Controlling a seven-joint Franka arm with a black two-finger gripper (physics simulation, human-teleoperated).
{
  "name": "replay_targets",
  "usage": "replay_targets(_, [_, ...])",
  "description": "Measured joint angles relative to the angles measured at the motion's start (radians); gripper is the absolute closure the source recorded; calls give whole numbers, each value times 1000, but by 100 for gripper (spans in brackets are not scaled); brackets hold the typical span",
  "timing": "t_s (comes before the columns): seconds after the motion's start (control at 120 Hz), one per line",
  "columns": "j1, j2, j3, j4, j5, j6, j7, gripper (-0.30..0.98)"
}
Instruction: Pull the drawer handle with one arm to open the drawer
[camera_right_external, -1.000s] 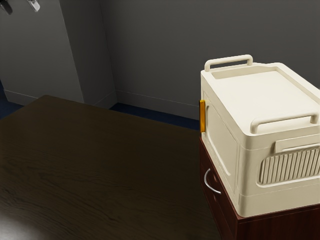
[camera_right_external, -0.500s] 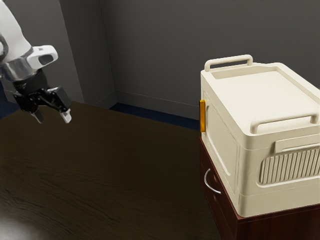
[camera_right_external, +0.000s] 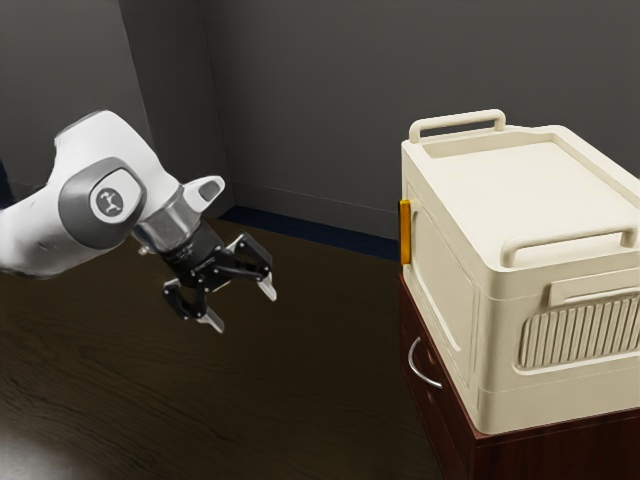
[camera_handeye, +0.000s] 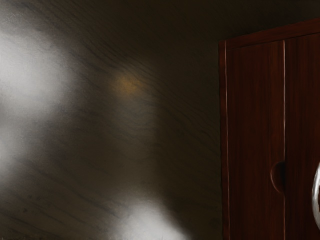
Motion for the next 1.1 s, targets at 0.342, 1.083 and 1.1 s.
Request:
replay_targets(0.342, [-1, 158, -175, 74, -46, 120, -109, 0])
replay_targets(1.083, [7, 478, -245, 253, -82, 300, -163, 0])
replay_targets(1.1, [6, 481, -245, 253, -82, 305, -160, 0])
